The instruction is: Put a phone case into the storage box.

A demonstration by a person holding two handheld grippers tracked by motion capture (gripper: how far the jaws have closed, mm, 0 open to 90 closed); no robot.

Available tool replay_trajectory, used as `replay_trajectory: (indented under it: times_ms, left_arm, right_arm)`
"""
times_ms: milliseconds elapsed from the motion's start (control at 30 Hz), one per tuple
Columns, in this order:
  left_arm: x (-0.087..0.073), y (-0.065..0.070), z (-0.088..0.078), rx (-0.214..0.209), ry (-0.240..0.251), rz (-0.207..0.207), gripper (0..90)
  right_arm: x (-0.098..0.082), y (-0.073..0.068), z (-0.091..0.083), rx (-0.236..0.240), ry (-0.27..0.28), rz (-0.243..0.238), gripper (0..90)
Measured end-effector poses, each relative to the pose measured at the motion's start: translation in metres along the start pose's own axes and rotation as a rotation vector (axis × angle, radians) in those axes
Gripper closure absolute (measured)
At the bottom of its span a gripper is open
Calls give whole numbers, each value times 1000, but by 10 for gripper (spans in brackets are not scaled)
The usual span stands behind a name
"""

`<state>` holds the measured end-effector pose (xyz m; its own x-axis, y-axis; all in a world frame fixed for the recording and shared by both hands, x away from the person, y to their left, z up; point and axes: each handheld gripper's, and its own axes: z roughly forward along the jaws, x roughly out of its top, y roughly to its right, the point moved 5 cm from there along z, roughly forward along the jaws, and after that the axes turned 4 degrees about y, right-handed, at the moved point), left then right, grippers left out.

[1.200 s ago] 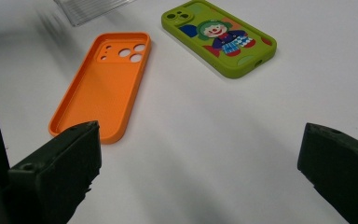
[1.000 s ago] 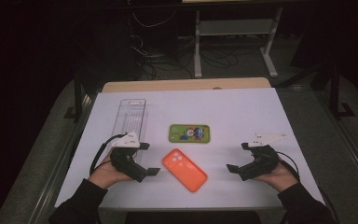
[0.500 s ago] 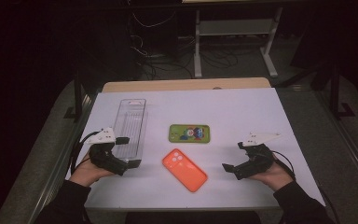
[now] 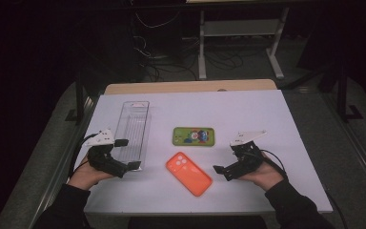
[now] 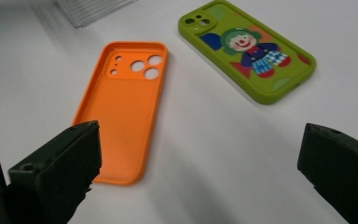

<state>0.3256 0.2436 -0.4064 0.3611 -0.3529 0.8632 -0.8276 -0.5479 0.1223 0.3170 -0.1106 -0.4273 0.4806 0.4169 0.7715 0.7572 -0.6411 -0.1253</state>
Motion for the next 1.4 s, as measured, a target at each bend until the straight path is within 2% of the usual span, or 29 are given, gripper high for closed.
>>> replay_trajectory:
  times_ms: [233, 900, 1200, 1400]
  left_arm:
    - [0, 2, 2, -5, -3, 1, 0]
    - [0, 5, 6, -23, -14, 9, 0]
    - [-1, 5, 7, -26, -24, 12, 0]
    - [-1, 5, 8, -28, -22, 12, 0]
  right_arm:
    - [9, -21, 19, 31, -50, -13, 0]
    - [5, -51, 72, 31, -186, -52, 0]
    - [1, -65, 86, 32, -233, -67, 0]
    - [-6, -69, 92, 19, -273, -89, 0]
